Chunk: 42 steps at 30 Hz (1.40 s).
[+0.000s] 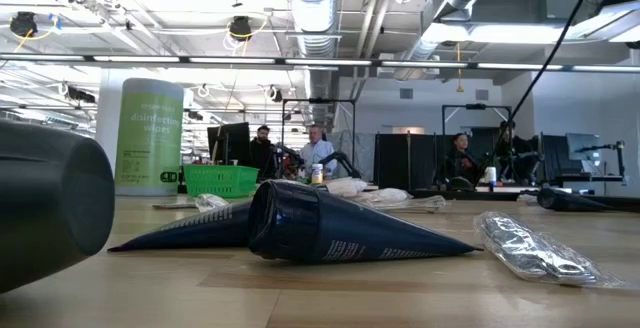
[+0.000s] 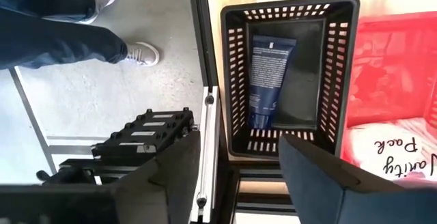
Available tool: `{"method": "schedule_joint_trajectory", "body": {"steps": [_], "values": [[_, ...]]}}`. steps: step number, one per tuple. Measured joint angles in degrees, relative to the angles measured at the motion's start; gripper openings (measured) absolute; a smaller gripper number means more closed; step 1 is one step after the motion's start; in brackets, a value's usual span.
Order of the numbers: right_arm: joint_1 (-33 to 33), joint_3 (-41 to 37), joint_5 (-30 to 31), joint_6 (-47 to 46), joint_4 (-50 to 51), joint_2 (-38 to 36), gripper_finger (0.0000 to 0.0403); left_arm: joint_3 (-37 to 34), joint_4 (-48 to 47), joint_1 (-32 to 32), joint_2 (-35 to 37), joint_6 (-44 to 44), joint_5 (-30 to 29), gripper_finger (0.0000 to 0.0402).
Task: Pick & Place Travel size toiletries
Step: Put the nail cutter into the left red bin
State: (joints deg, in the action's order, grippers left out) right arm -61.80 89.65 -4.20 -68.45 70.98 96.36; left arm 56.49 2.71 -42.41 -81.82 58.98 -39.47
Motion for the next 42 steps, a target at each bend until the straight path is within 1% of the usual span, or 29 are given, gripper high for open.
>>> {"method": "schedule_joint_trajectory", "body": {"steps": [2, 5, 10, 13, 18, 19, 23, 26, 35, 38, 42], "values": [[0.0, 0.0, 0.0, 0.0, 0.2, 0.0, 0.0197, 0.0, 0.1, 0.0, 0.0, 0.0, 0.3, 0.0159], [0.0, 0.0, 0.0, 0.0, 0.2, 0.0, 0.0193, 0.0, 0.3, 0.0, 0.0, 0.1, 0.4, 0.0159], [0.0, 0.0, 0.0, 0.6, 0.2, 0.0, 0.0157, 0.0, 0.4, 0.0, 0.0, 0.2, 0.4, 0.0159], [-0.1, 0.0, 0.0, 0.8, 0.3, 0.1, 0.0119, 0.0, 0.7, 0.0, 0.0, 0.2, 0.5, 0.0159], [0.0, 0.0, 0.0, 1.6, 0.7, 0.9, 0.0025, 0.0, 0.8, 0.0, 0.0, 0.2, 0.5, 0.0159], [0.0, 0.0, 0.0, 1.8, 0.7, 1.2, 0.0013, 0.0, 0.8, 0.0, 0.0, 0.1, 0.5, 0.0159], [0.0, 0.0, 0.8, 2.2, 2.5, 3.1, 0.0011, 0.0, 0.8, 0.1, 0.0, -0.1, 0.5, 0.0159], [0.0, 0.0, 0.9, 4.0, 2.1, 5.2, 0.0002, 0.0, 0.8, 0.1, 0.0, -0.1, 0.5, 0.0159], [0.1, -0.1, 1.7, 6.1, 0.0, 11.1, 0.0001, 0.0, 0.8, 0.0, 0.0, -0.2, 0.5, 0.0159], [0.0, -2.5, 1.7, 6.0, -4.8, 11.6, 0.0000, 0.0, 0.8, 0.0, 0.0, -0.2, 0.6, 0.0159], [-0.5, -7.7, 0.6, 2.8, -9.5, 10.9, 0.0000, 0.0, 0.8, 0.0, 0.0, -0.2, 0.7, 0.0159]]}}
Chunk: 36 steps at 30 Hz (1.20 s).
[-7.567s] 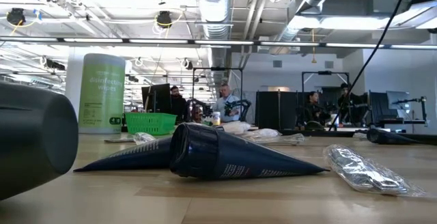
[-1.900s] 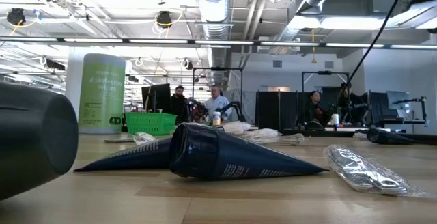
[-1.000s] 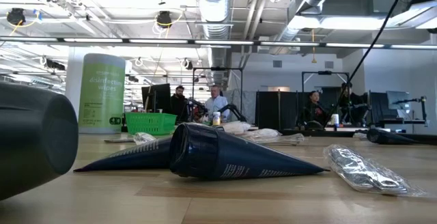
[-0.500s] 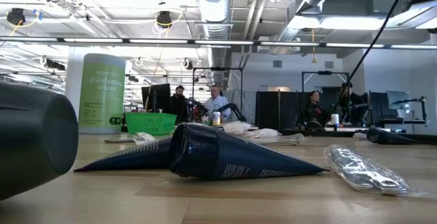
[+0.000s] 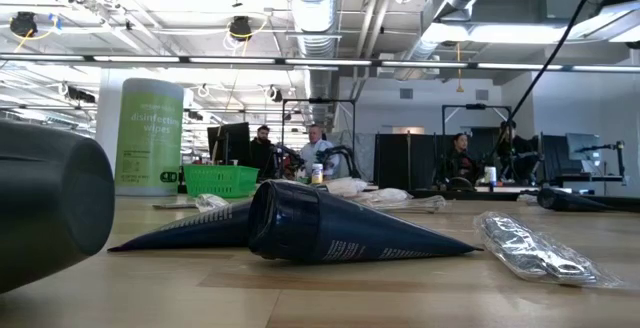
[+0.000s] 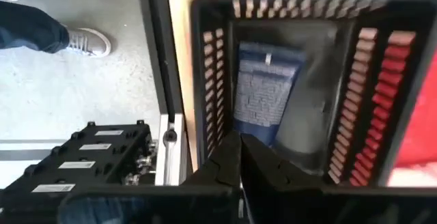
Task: Pick & Place Travel size toiletries
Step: Put the nail cutter into the left red bin
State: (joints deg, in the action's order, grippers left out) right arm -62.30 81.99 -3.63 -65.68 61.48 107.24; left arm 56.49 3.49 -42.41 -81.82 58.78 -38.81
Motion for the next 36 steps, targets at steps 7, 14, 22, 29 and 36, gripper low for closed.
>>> {"method": "schedule_joint_trajectory", "body": {"steps": [7, 14, 22, 29, 36], "values": [[0.0, -5.6, -0.4, -0.8, -4.7, -2.8, 0.0000, 0.0, 0.3, -0.3, 0.0, 0.1, 0.0, 0.0159], [-0.1, -11.9, -2.5, -3.8, -14.4, -3.8, 0.0000, 0.0, 0.6, -0.3, 0.0, 0.3, -0.2, 0.0159], [-0.3, -11.9, -0.8, -3.4, -12.6, -3.9, 0.0000, 0.0, 0.8, -0.3, 0.0, 0.4, -0.2, 0.0159], [-0.3, -13.8, -0.6, -3.3, -12.8, -3.9, 0.0000, 0.0, 0.9, -0.3, 0.0, 0.3, -0.2, 0.0159], [-0.3, -13.8, -0.8, -3.3, -12.8, -4.0, 0.0000, 0.0, 0.9, -0.3, 0.0, 0.2, -0.2, 0.0159]]}}
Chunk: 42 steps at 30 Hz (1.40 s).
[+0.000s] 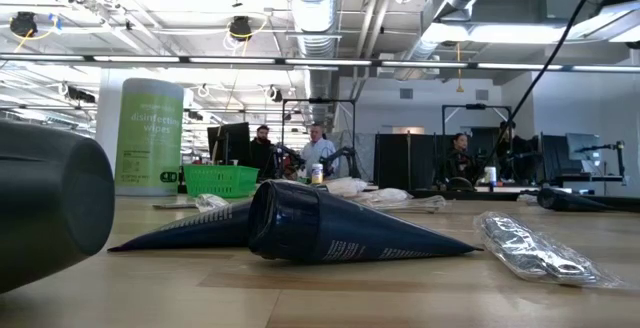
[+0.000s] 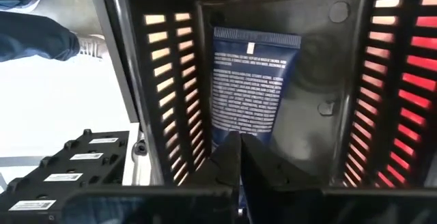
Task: Pick & Place Travel size toiletries
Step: Put the nail cutter into the left red bin
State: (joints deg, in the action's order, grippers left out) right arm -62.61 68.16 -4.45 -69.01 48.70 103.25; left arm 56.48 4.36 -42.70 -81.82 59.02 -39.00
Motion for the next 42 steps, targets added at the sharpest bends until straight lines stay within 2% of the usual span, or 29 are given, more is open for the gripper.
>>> {"method": "schedule_joint_trajectory", "body": {"steps": [6, 12, 18, 23, 27, 34, 42], "values": [[0.6, -1.8, 0.1, 0.3, -1.7, -2.6, 0.0000, 0.0, 0.0, 0.0, 0.0, 0.0, 0.0, 0.0159], [0.8, -6.5, 1.5, -4.0, -4.9, -8.1, 0.0000, 0.0, 0.0, 0.0, 0.0, 0.0, 0.0, 0.0159], [0.8, -6.8, 2.1, -4.3, -3.0, -11.8, 0.0000, 0.0, 0.0, 0.0, 0.0, 0.0, 0.0, 0.0159], [1.0, -6.8, 0.3, -2.7, -4.2, -13.5, 0.0001, 0.0, 0.0, 0.0, 0.0, 0.0, 0.0, 0.0159], [1.8, -6.8, -0.2, -2.6, -5.2, -15.3, 0.0016, 0.0, 0.0, 0.0, 0.0, -0.1, 0.0, 0.0159], [5.4, -6.8, 0.2, -2.1, -0.4, -19.7, 0.0055, 0.0, 0.0, 0.0, 0.0, -0.3, 0.0, 0.0159], [12.0, -6.8, 4.3, 4.4, 8.6, -26.7, 0.0063, 0.0, 0.0, 0.0, 0.0, -0.2, -0.2, 0.0159]]}}
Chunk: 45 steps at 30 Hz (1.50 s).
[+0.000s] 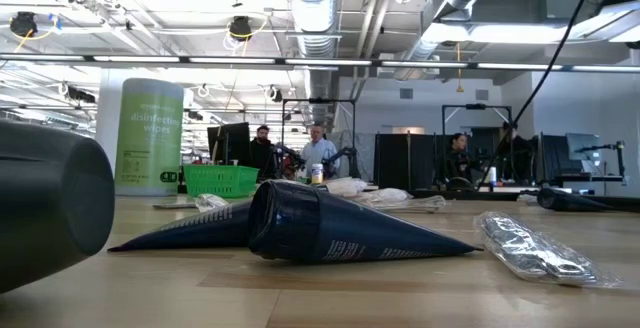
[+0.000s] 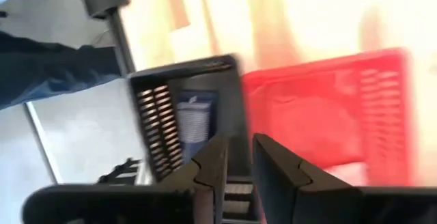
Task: Pick & Place Travel size toiletries
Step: Put the nail cutter into the left red bin
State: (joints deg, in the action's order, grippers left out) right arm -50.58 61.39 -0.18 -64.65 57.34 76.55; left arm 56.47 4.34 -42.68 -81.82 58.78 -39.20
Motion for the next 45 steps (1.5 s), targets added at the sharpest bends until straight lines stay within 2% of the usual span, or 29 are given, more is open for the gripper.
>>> {"method": "schedule_joint_trajectory", "body": {"steps": [10, 15, 21, 28, 35, 39, 45], "values": [[13.3, 0.0, 2.8, 13.1, 13.9, -5.6, 0.0064, 0.0, 0.2, 0.0, 0.0, 0.5, -0.1, 0.0159], [20.9, 0.0, 3.8, 18.4, 15.4, -7.5, 0.0064, 0.0, 0.2, 0.0, 0.0, 0.6, -0.8, 0.0159], [29.0, 0.0, 4.5, 25.4, 9.8, -8.4, 0.0064, 0.0, 0.2, 0.0, 0.0, 0.5, -1.7, 0.0159], [36.4, 0.0, 3.1, 31.8, -4.8, -7.7, 0.0064, 0.0, 0.1, 2.2, 0.0, 0.1, -1.3, 0.0159], [42.3, 0.1, -2.2, 35.4, -17.4, -5.6, 0.0064, 0.0, -3.5, 8.9, 0.0, 0.1, 6.6, 0.0159], [44.6, 0.1, -4.7, 38.8, -20.4, -4.0, 0.0064, 0.0, -6.4, 13.1, 0.0, 0.2, 11.9, 0.0159], [47.7, -0.1, -7.9, 46.7, -19.2, 0.6, 0.0064, 0.0, -9.4, 19.2, 0.0, -1.3, 19.0, 0.0159]]}}
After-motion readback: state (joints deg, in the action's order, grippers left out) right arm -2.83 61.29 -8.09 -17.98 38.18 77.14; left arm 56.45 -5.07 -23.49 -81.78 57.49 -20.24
